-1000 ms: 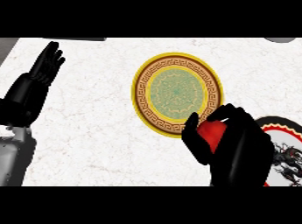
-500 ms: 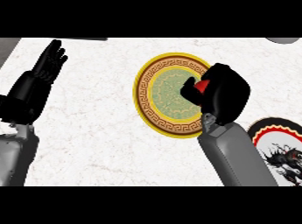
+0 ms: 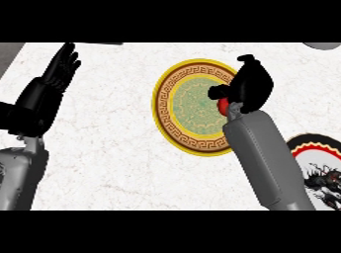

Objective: Pick the tomato from the plate and place it in the plate

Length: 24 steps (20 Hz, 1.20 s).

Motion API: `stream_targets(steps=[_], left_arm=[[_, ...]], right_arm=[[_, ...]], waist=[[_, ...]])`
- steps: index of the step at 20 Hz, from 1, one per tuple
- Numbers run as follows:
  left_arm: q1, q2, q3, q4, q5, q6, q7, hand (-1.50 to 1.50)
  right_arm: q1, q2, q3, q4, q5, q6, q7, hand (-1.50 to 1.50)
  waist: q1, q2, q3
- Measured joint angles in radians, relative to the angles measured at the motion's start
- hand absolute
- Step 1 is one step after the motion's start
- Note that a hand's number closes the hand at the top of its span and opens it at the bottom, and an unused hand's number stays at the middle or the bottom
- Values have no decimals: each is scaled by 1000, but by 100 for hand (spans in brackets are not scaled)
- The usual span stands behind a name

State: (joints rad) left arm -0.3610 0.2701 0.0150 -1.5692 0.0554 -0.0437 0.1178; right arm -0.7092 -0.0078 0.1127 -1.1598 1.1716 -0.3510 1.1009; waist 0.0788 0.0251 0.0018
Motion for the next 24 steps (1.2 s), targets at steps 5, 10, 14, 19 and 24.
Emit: stream_targets(steps=[5, 10, 14, 19, 24], left_arm=[[13, -2, -1, -4, -4, 0, -3, 0], [20, 3, 7, 0, -2, -5, -4, 0], [45, 7, 18, -13, 2, -7, -4, 0], [87, 13, 31, -43, 1, -3, 7, 0], [99, 27, 59, -24, 3, -9, -14, 0]], right_arm=[[-47, 2, -28, 118, -54, -227, -79, -150], [-108, 3, -43, 183, -58, -436, -75, -150], [-135, 4, -33, 191, -67, -559, -47, -150], [-72, 5, -9, 109, -39, -648, -25, -150], [111, 7, 64, -87, 7, -697, -9, -150]], waist=[[1, -3, 0], [-6, -8, -1], [-22, -16, -1], [-56, -28, -2], [-86, -34, -2]])
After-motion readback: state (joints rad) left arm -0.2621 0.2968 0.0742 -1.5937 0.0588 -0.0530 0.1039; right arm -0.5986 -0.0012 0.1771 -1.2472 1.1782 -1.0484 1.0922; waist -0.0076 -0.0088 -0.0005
